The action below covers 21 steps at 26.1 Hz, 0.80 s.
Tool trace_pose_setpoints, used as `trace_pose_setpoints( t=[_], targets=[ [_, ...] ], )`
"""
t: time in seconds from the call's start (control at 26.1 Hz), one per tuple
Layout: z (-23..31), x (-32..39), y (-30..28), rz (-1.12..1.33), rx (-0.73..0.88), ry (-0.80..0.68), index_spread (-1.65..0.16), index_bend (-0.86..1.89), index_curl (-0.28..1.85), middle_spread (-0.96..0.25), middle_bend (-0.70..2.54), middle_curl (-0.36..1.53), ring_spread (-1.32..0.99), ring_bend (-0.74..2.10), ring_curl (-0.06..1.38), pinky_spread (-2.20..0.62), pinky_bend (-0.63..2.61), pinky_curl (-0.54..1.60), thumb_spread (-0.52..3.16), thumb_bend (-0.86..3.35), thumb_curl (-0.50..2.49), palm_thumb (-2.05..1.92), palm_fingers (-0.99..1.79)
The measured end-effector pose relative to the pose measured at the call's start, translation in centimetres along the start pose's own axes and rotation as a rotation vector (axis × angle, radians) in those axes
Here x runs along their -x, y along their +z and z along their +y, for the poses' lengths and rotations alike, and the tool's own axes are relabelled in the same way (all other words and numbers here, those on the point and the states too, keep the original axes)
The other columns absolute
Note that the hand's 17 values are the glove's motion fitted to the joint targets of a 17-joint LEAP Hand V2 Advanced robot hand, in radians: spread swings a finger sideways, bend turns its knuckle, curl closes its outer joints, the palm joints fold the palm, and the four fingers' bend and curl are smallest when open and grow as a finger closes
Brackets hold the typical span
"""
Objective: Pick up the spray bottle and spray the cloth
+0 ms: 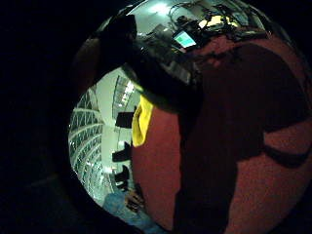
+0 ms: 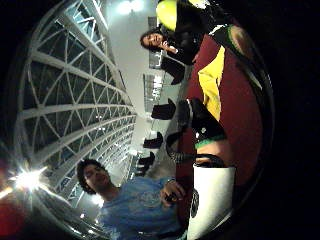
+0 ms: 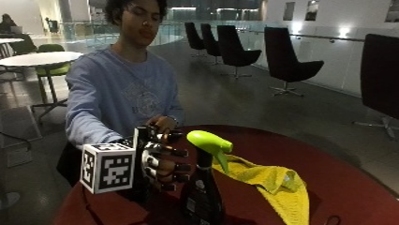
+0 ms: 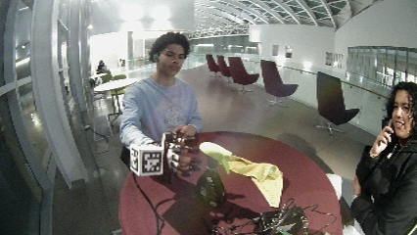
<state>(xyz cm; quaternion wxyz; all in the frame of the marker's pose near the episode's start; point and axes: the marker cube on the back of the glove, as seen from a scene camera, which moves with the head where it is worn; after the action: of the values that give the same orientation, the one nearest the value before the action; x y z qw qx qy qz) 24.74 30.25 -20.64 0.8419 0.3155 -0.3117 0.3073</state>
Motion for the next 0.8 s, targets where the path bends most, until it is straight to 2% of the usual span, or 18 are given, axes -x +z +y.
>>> trace_pose_setpoints(
  t=[0.31, 0.61, 0.8],
  targets=[
    [-4.1, -1.6, 1.4, -0.022, -0.096, 0.072, -0.35, 0.14, 0.33, -0.06, 0.26, 0.38, -0.01, 0.40, 0.32, 0.23, 0.17, 0.23, 1.11, 0.01, 0.38, 0.75, 0.69],
    [-7.5, -2.2, 3.6, -0.015, -0.122, 0.093, -0.35, 0.13, 0.32, -0.06, 0.26, 0.38, -0.03, 0.40, 0.32, 0.23, 0.18, 0.24, 1.07, -0.01, 0.40, 0.78, 0.69],
    [-8.7, -2.9, 4.2, 0.019, -0.159, 0.115, -0.33, 0.20, 0.34, -0.07, 0.34, 0.40, -0.04, 0.37, 0.31, 0.24, 0.12, 0.22, 1.03, -0.02, 0.41, 0.80, 0.87]
  ],
)
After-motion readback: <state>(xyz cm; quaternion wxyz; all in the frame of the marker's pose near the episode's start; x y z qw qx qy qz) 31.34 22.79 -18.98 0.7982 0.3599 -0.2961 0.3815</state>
